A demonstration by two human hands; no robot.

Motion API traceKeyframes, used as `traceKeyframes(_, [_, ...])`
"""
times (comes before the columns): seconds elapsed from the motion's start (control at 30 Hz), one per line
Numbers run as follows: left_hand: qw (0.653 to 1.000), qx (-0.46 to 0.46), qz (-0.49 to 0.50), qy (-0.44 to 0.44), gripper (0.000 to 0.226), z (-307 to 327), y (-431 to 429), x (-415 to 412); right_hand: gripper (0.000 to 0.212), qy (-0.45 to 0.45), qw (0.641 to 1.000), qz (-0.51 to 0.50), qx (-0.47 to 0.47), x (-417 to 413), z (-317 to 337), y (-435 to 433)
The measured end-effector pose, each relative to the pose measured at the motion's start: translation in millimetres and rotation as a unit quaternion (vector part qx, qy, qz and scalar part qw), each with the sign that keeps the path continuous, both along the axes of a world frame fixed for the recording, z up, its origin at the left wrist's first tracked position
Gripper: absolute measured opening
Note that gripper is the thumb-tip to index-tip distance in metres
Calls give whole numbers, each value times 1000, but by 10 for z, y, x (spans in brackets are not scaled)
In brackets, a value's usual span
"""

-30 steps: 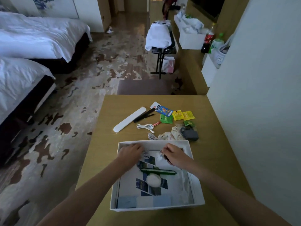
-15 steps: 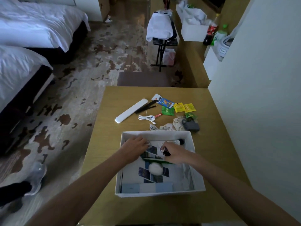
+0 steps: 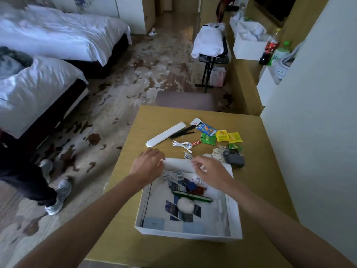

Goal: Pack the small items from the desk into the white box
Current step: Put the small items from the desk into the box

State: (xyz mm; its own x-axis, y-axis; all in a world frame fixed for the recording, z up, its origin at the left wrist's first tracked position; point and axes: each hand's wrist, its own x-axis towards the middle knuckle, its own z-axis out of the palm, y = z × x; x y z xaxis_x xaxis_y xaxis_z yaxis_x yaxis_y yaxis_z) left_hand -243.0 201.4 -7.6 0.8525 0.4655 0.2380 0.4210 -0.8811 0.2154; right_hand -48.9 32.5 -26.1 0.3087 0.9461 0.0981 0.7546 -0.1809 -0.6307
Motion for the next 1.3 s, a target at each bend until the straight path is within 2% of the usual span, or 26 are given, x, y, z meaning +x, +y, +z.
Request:
traceKeyframes(0.1, [995,-66,71,-11,18,87,97,191,24,44,998,-38,20,233,129,165])
traceKeyframes(0.2, [987,-123,86,58,23,115,253,373,25,66,996,-61,-29,419,104,410])
traceKeyframes(0.27, [978,-156,99,97,24,48,391,464,23,36,993,-64,-93,503,28,607])
traceKeyframes(0.33, [970,-186,107,116,26,-54,543,554,9,-1,985,-58,-164,551,-60,816])
traceKeyframes(0.43, [965,-204,85,138,26,-266,755,706,26,-57,965,-38,-253,564,-233,1064])
traceKeyframes(0.53, [965,-214,49,140,27,-465,948,885,22,-136,936,-14,-325,614,-443,1229])
traceKeyframes(0.6, [969,-199,30,144,31,-582,1042,1035,23,-149,921,6,-361,649,-546,1298])
traceKeyframes(0.67, [968,-187,15,165,37,-705,1085,1208,24,-131,922,5,-365,699,-646,1341])
traceKeyframes(0.8, [967,-116,-61,221,47,-956,1139,1609,21,-24,944,-21,-329,827,-747,1308])
traceKeyframes(0.93, [967,-35,-82,240,45,-1169,1148,1841,12,144,961,-104,-211,944,-653,1077])
traceKeyframes(1.0, [967,-33,-81,239,42,-1247,1125,1868,16,247,942,-190,-125,1001,-577,997])
traceKeyframes(1.07, [970,-35,-85,226,38,-1267,1109,1849,10,327,908,-253,-69,1045,-490,959])
traceKeyframes(1.17, [976,-69,-82,189,32,-1183,1101,1786,5,387,880,-275,-32,1069,-371,916])
traceKeyframes(1.3, [986,-122,-52,96,32,-858,1067,1589,23,493,813,-310,30,993,-218,880])
